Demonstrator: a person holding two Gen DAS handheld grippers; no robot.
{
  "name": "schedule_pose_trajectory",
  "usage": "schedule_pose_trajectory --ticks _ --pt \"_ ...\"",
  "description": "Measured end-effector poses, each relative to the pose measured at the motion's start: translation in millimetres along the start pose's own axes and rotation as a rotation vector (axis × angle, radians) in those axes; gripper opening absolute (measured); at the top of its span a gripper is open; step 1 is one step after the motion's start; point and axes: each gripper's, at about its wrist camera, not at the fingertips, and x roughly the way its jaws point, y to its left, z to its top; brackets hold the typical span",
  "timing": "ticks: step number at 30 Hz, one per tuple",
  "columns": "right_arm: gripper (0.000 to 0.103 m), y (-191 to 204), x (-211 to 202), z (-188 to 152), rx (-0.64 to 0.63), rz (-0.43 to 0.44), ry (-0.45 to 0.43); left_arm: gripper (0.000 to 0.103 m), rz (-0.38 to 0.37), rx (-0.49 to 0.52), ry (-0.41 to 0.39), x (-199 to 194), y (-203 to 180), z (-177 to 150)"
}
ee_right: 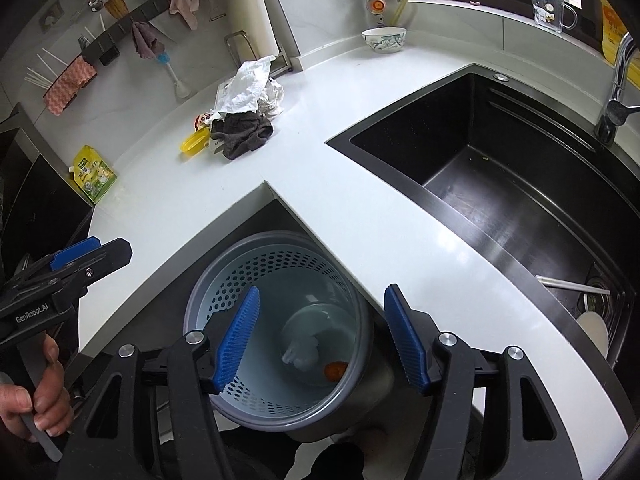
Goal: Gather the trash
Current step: 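Move both open grippers from the bin back over the counter items, then grasp the crumpled white paper sheet with the right gripper while the left gripper approaches the yellow container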
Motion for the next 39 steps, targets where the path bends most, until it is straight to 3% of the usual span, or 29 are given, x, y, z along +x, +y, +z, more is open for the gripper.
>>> schedule_pose_trajectory --ticks 8,16,23,29,39 --pt "0.065 29.7 9.0 31.0 -0.039 0.039 -0.039 0.089 0.062 -0.064 -0.055 -14.2 40.3 21.7" --pt "0.066 66.8 47.6 64.6 -0.04 0.027 -0.028 0.091 0.088 -0.056 -0.102 -4.6 93.9 58.3" --pt "0.07 97.0 83.4 99.6 -0.026 -0.011 -0.03 0.092 0.08 -0.007 -0.107 28.4 136.9 99.3" --pt "0.071 114.4 119.3 127.6 -0.016 -0.05 -0.02 0.092 0.052 0.033 -0.064 73.7 166.5 126.1" --pt "0.071 125.3 174.9 164.0 0.037 -0.094 -0.003 0.092 0.003 0.111 -0.015 139.4 189.2 160.6"
